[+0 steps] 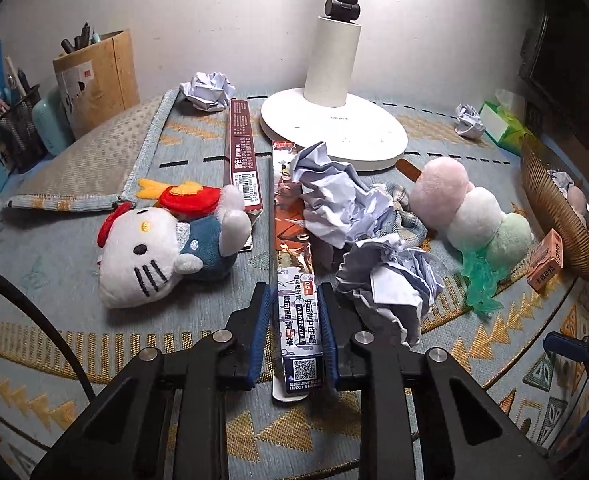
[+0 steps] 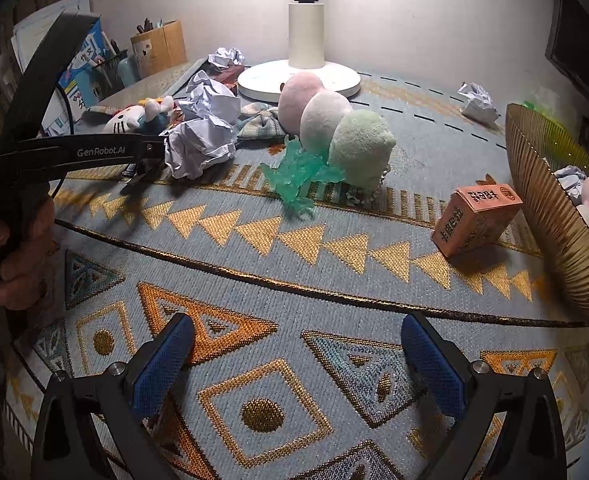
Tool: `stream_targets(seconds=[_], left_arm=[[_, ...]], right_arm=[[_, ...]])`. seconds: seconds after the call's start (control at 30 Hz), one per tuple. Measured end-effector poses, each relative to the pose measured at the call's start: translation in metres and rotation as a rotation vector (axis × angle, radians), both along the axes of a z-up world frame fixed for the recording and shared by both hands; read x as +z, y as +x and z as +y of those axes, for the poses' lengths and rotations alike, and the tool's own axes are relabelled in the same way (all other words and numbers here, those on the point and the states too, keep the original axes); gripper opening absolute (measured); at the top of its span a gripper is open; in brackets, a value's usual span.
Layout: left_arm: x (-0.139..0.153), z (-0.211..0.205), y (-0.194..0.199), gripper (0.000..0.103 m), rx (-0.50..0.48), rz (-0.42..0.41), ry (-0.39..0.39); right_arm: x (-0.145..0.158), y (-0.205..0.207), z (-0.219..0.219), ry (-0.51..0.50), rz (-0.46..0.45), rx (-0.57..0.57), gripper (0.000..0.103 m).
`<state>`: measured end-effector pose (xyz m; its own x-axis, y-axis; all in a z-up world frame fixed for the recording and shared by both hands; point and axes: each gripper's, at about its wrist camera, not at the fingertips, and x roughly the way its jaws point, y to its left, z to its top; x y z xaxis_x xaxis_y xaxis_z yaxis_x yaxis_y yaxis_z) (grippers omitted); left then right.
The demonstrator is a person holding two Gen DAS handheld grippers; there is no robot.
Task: Organize objects
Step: 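Grasp the long white-and-orange box with the left tool, then grasp the pink carton with the right tool while the left tool holds its box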
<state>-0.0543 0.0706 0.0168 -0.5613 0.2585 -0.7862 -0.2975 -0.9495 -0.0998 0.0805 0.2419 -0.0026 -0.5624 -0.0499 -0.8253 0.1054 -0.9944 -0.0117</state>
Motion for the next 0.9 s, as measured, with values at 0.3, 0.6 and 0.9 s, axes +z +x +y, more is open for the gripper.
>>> stream_targets(seconds=[0.3,0.6,0.9], left_arm=[[0.014,-0.022,0.054,0.017,0.021,0.030,0.073],[0.011,-0.044,0.059,0.017,0.083,0.071,0.151],[0.008,-0.034,0.063,0.017,0.050,0.068,0.108]], right_arm=[[0.028,0.020,0.051,-0.158,0.183,-0.229,0.103],[0.031,-0.023,0.077,-0.155,0.100,-0.438,0.071],[0.017,-0.049,0.104,-0.244,0.047,-0.635,0.038]])
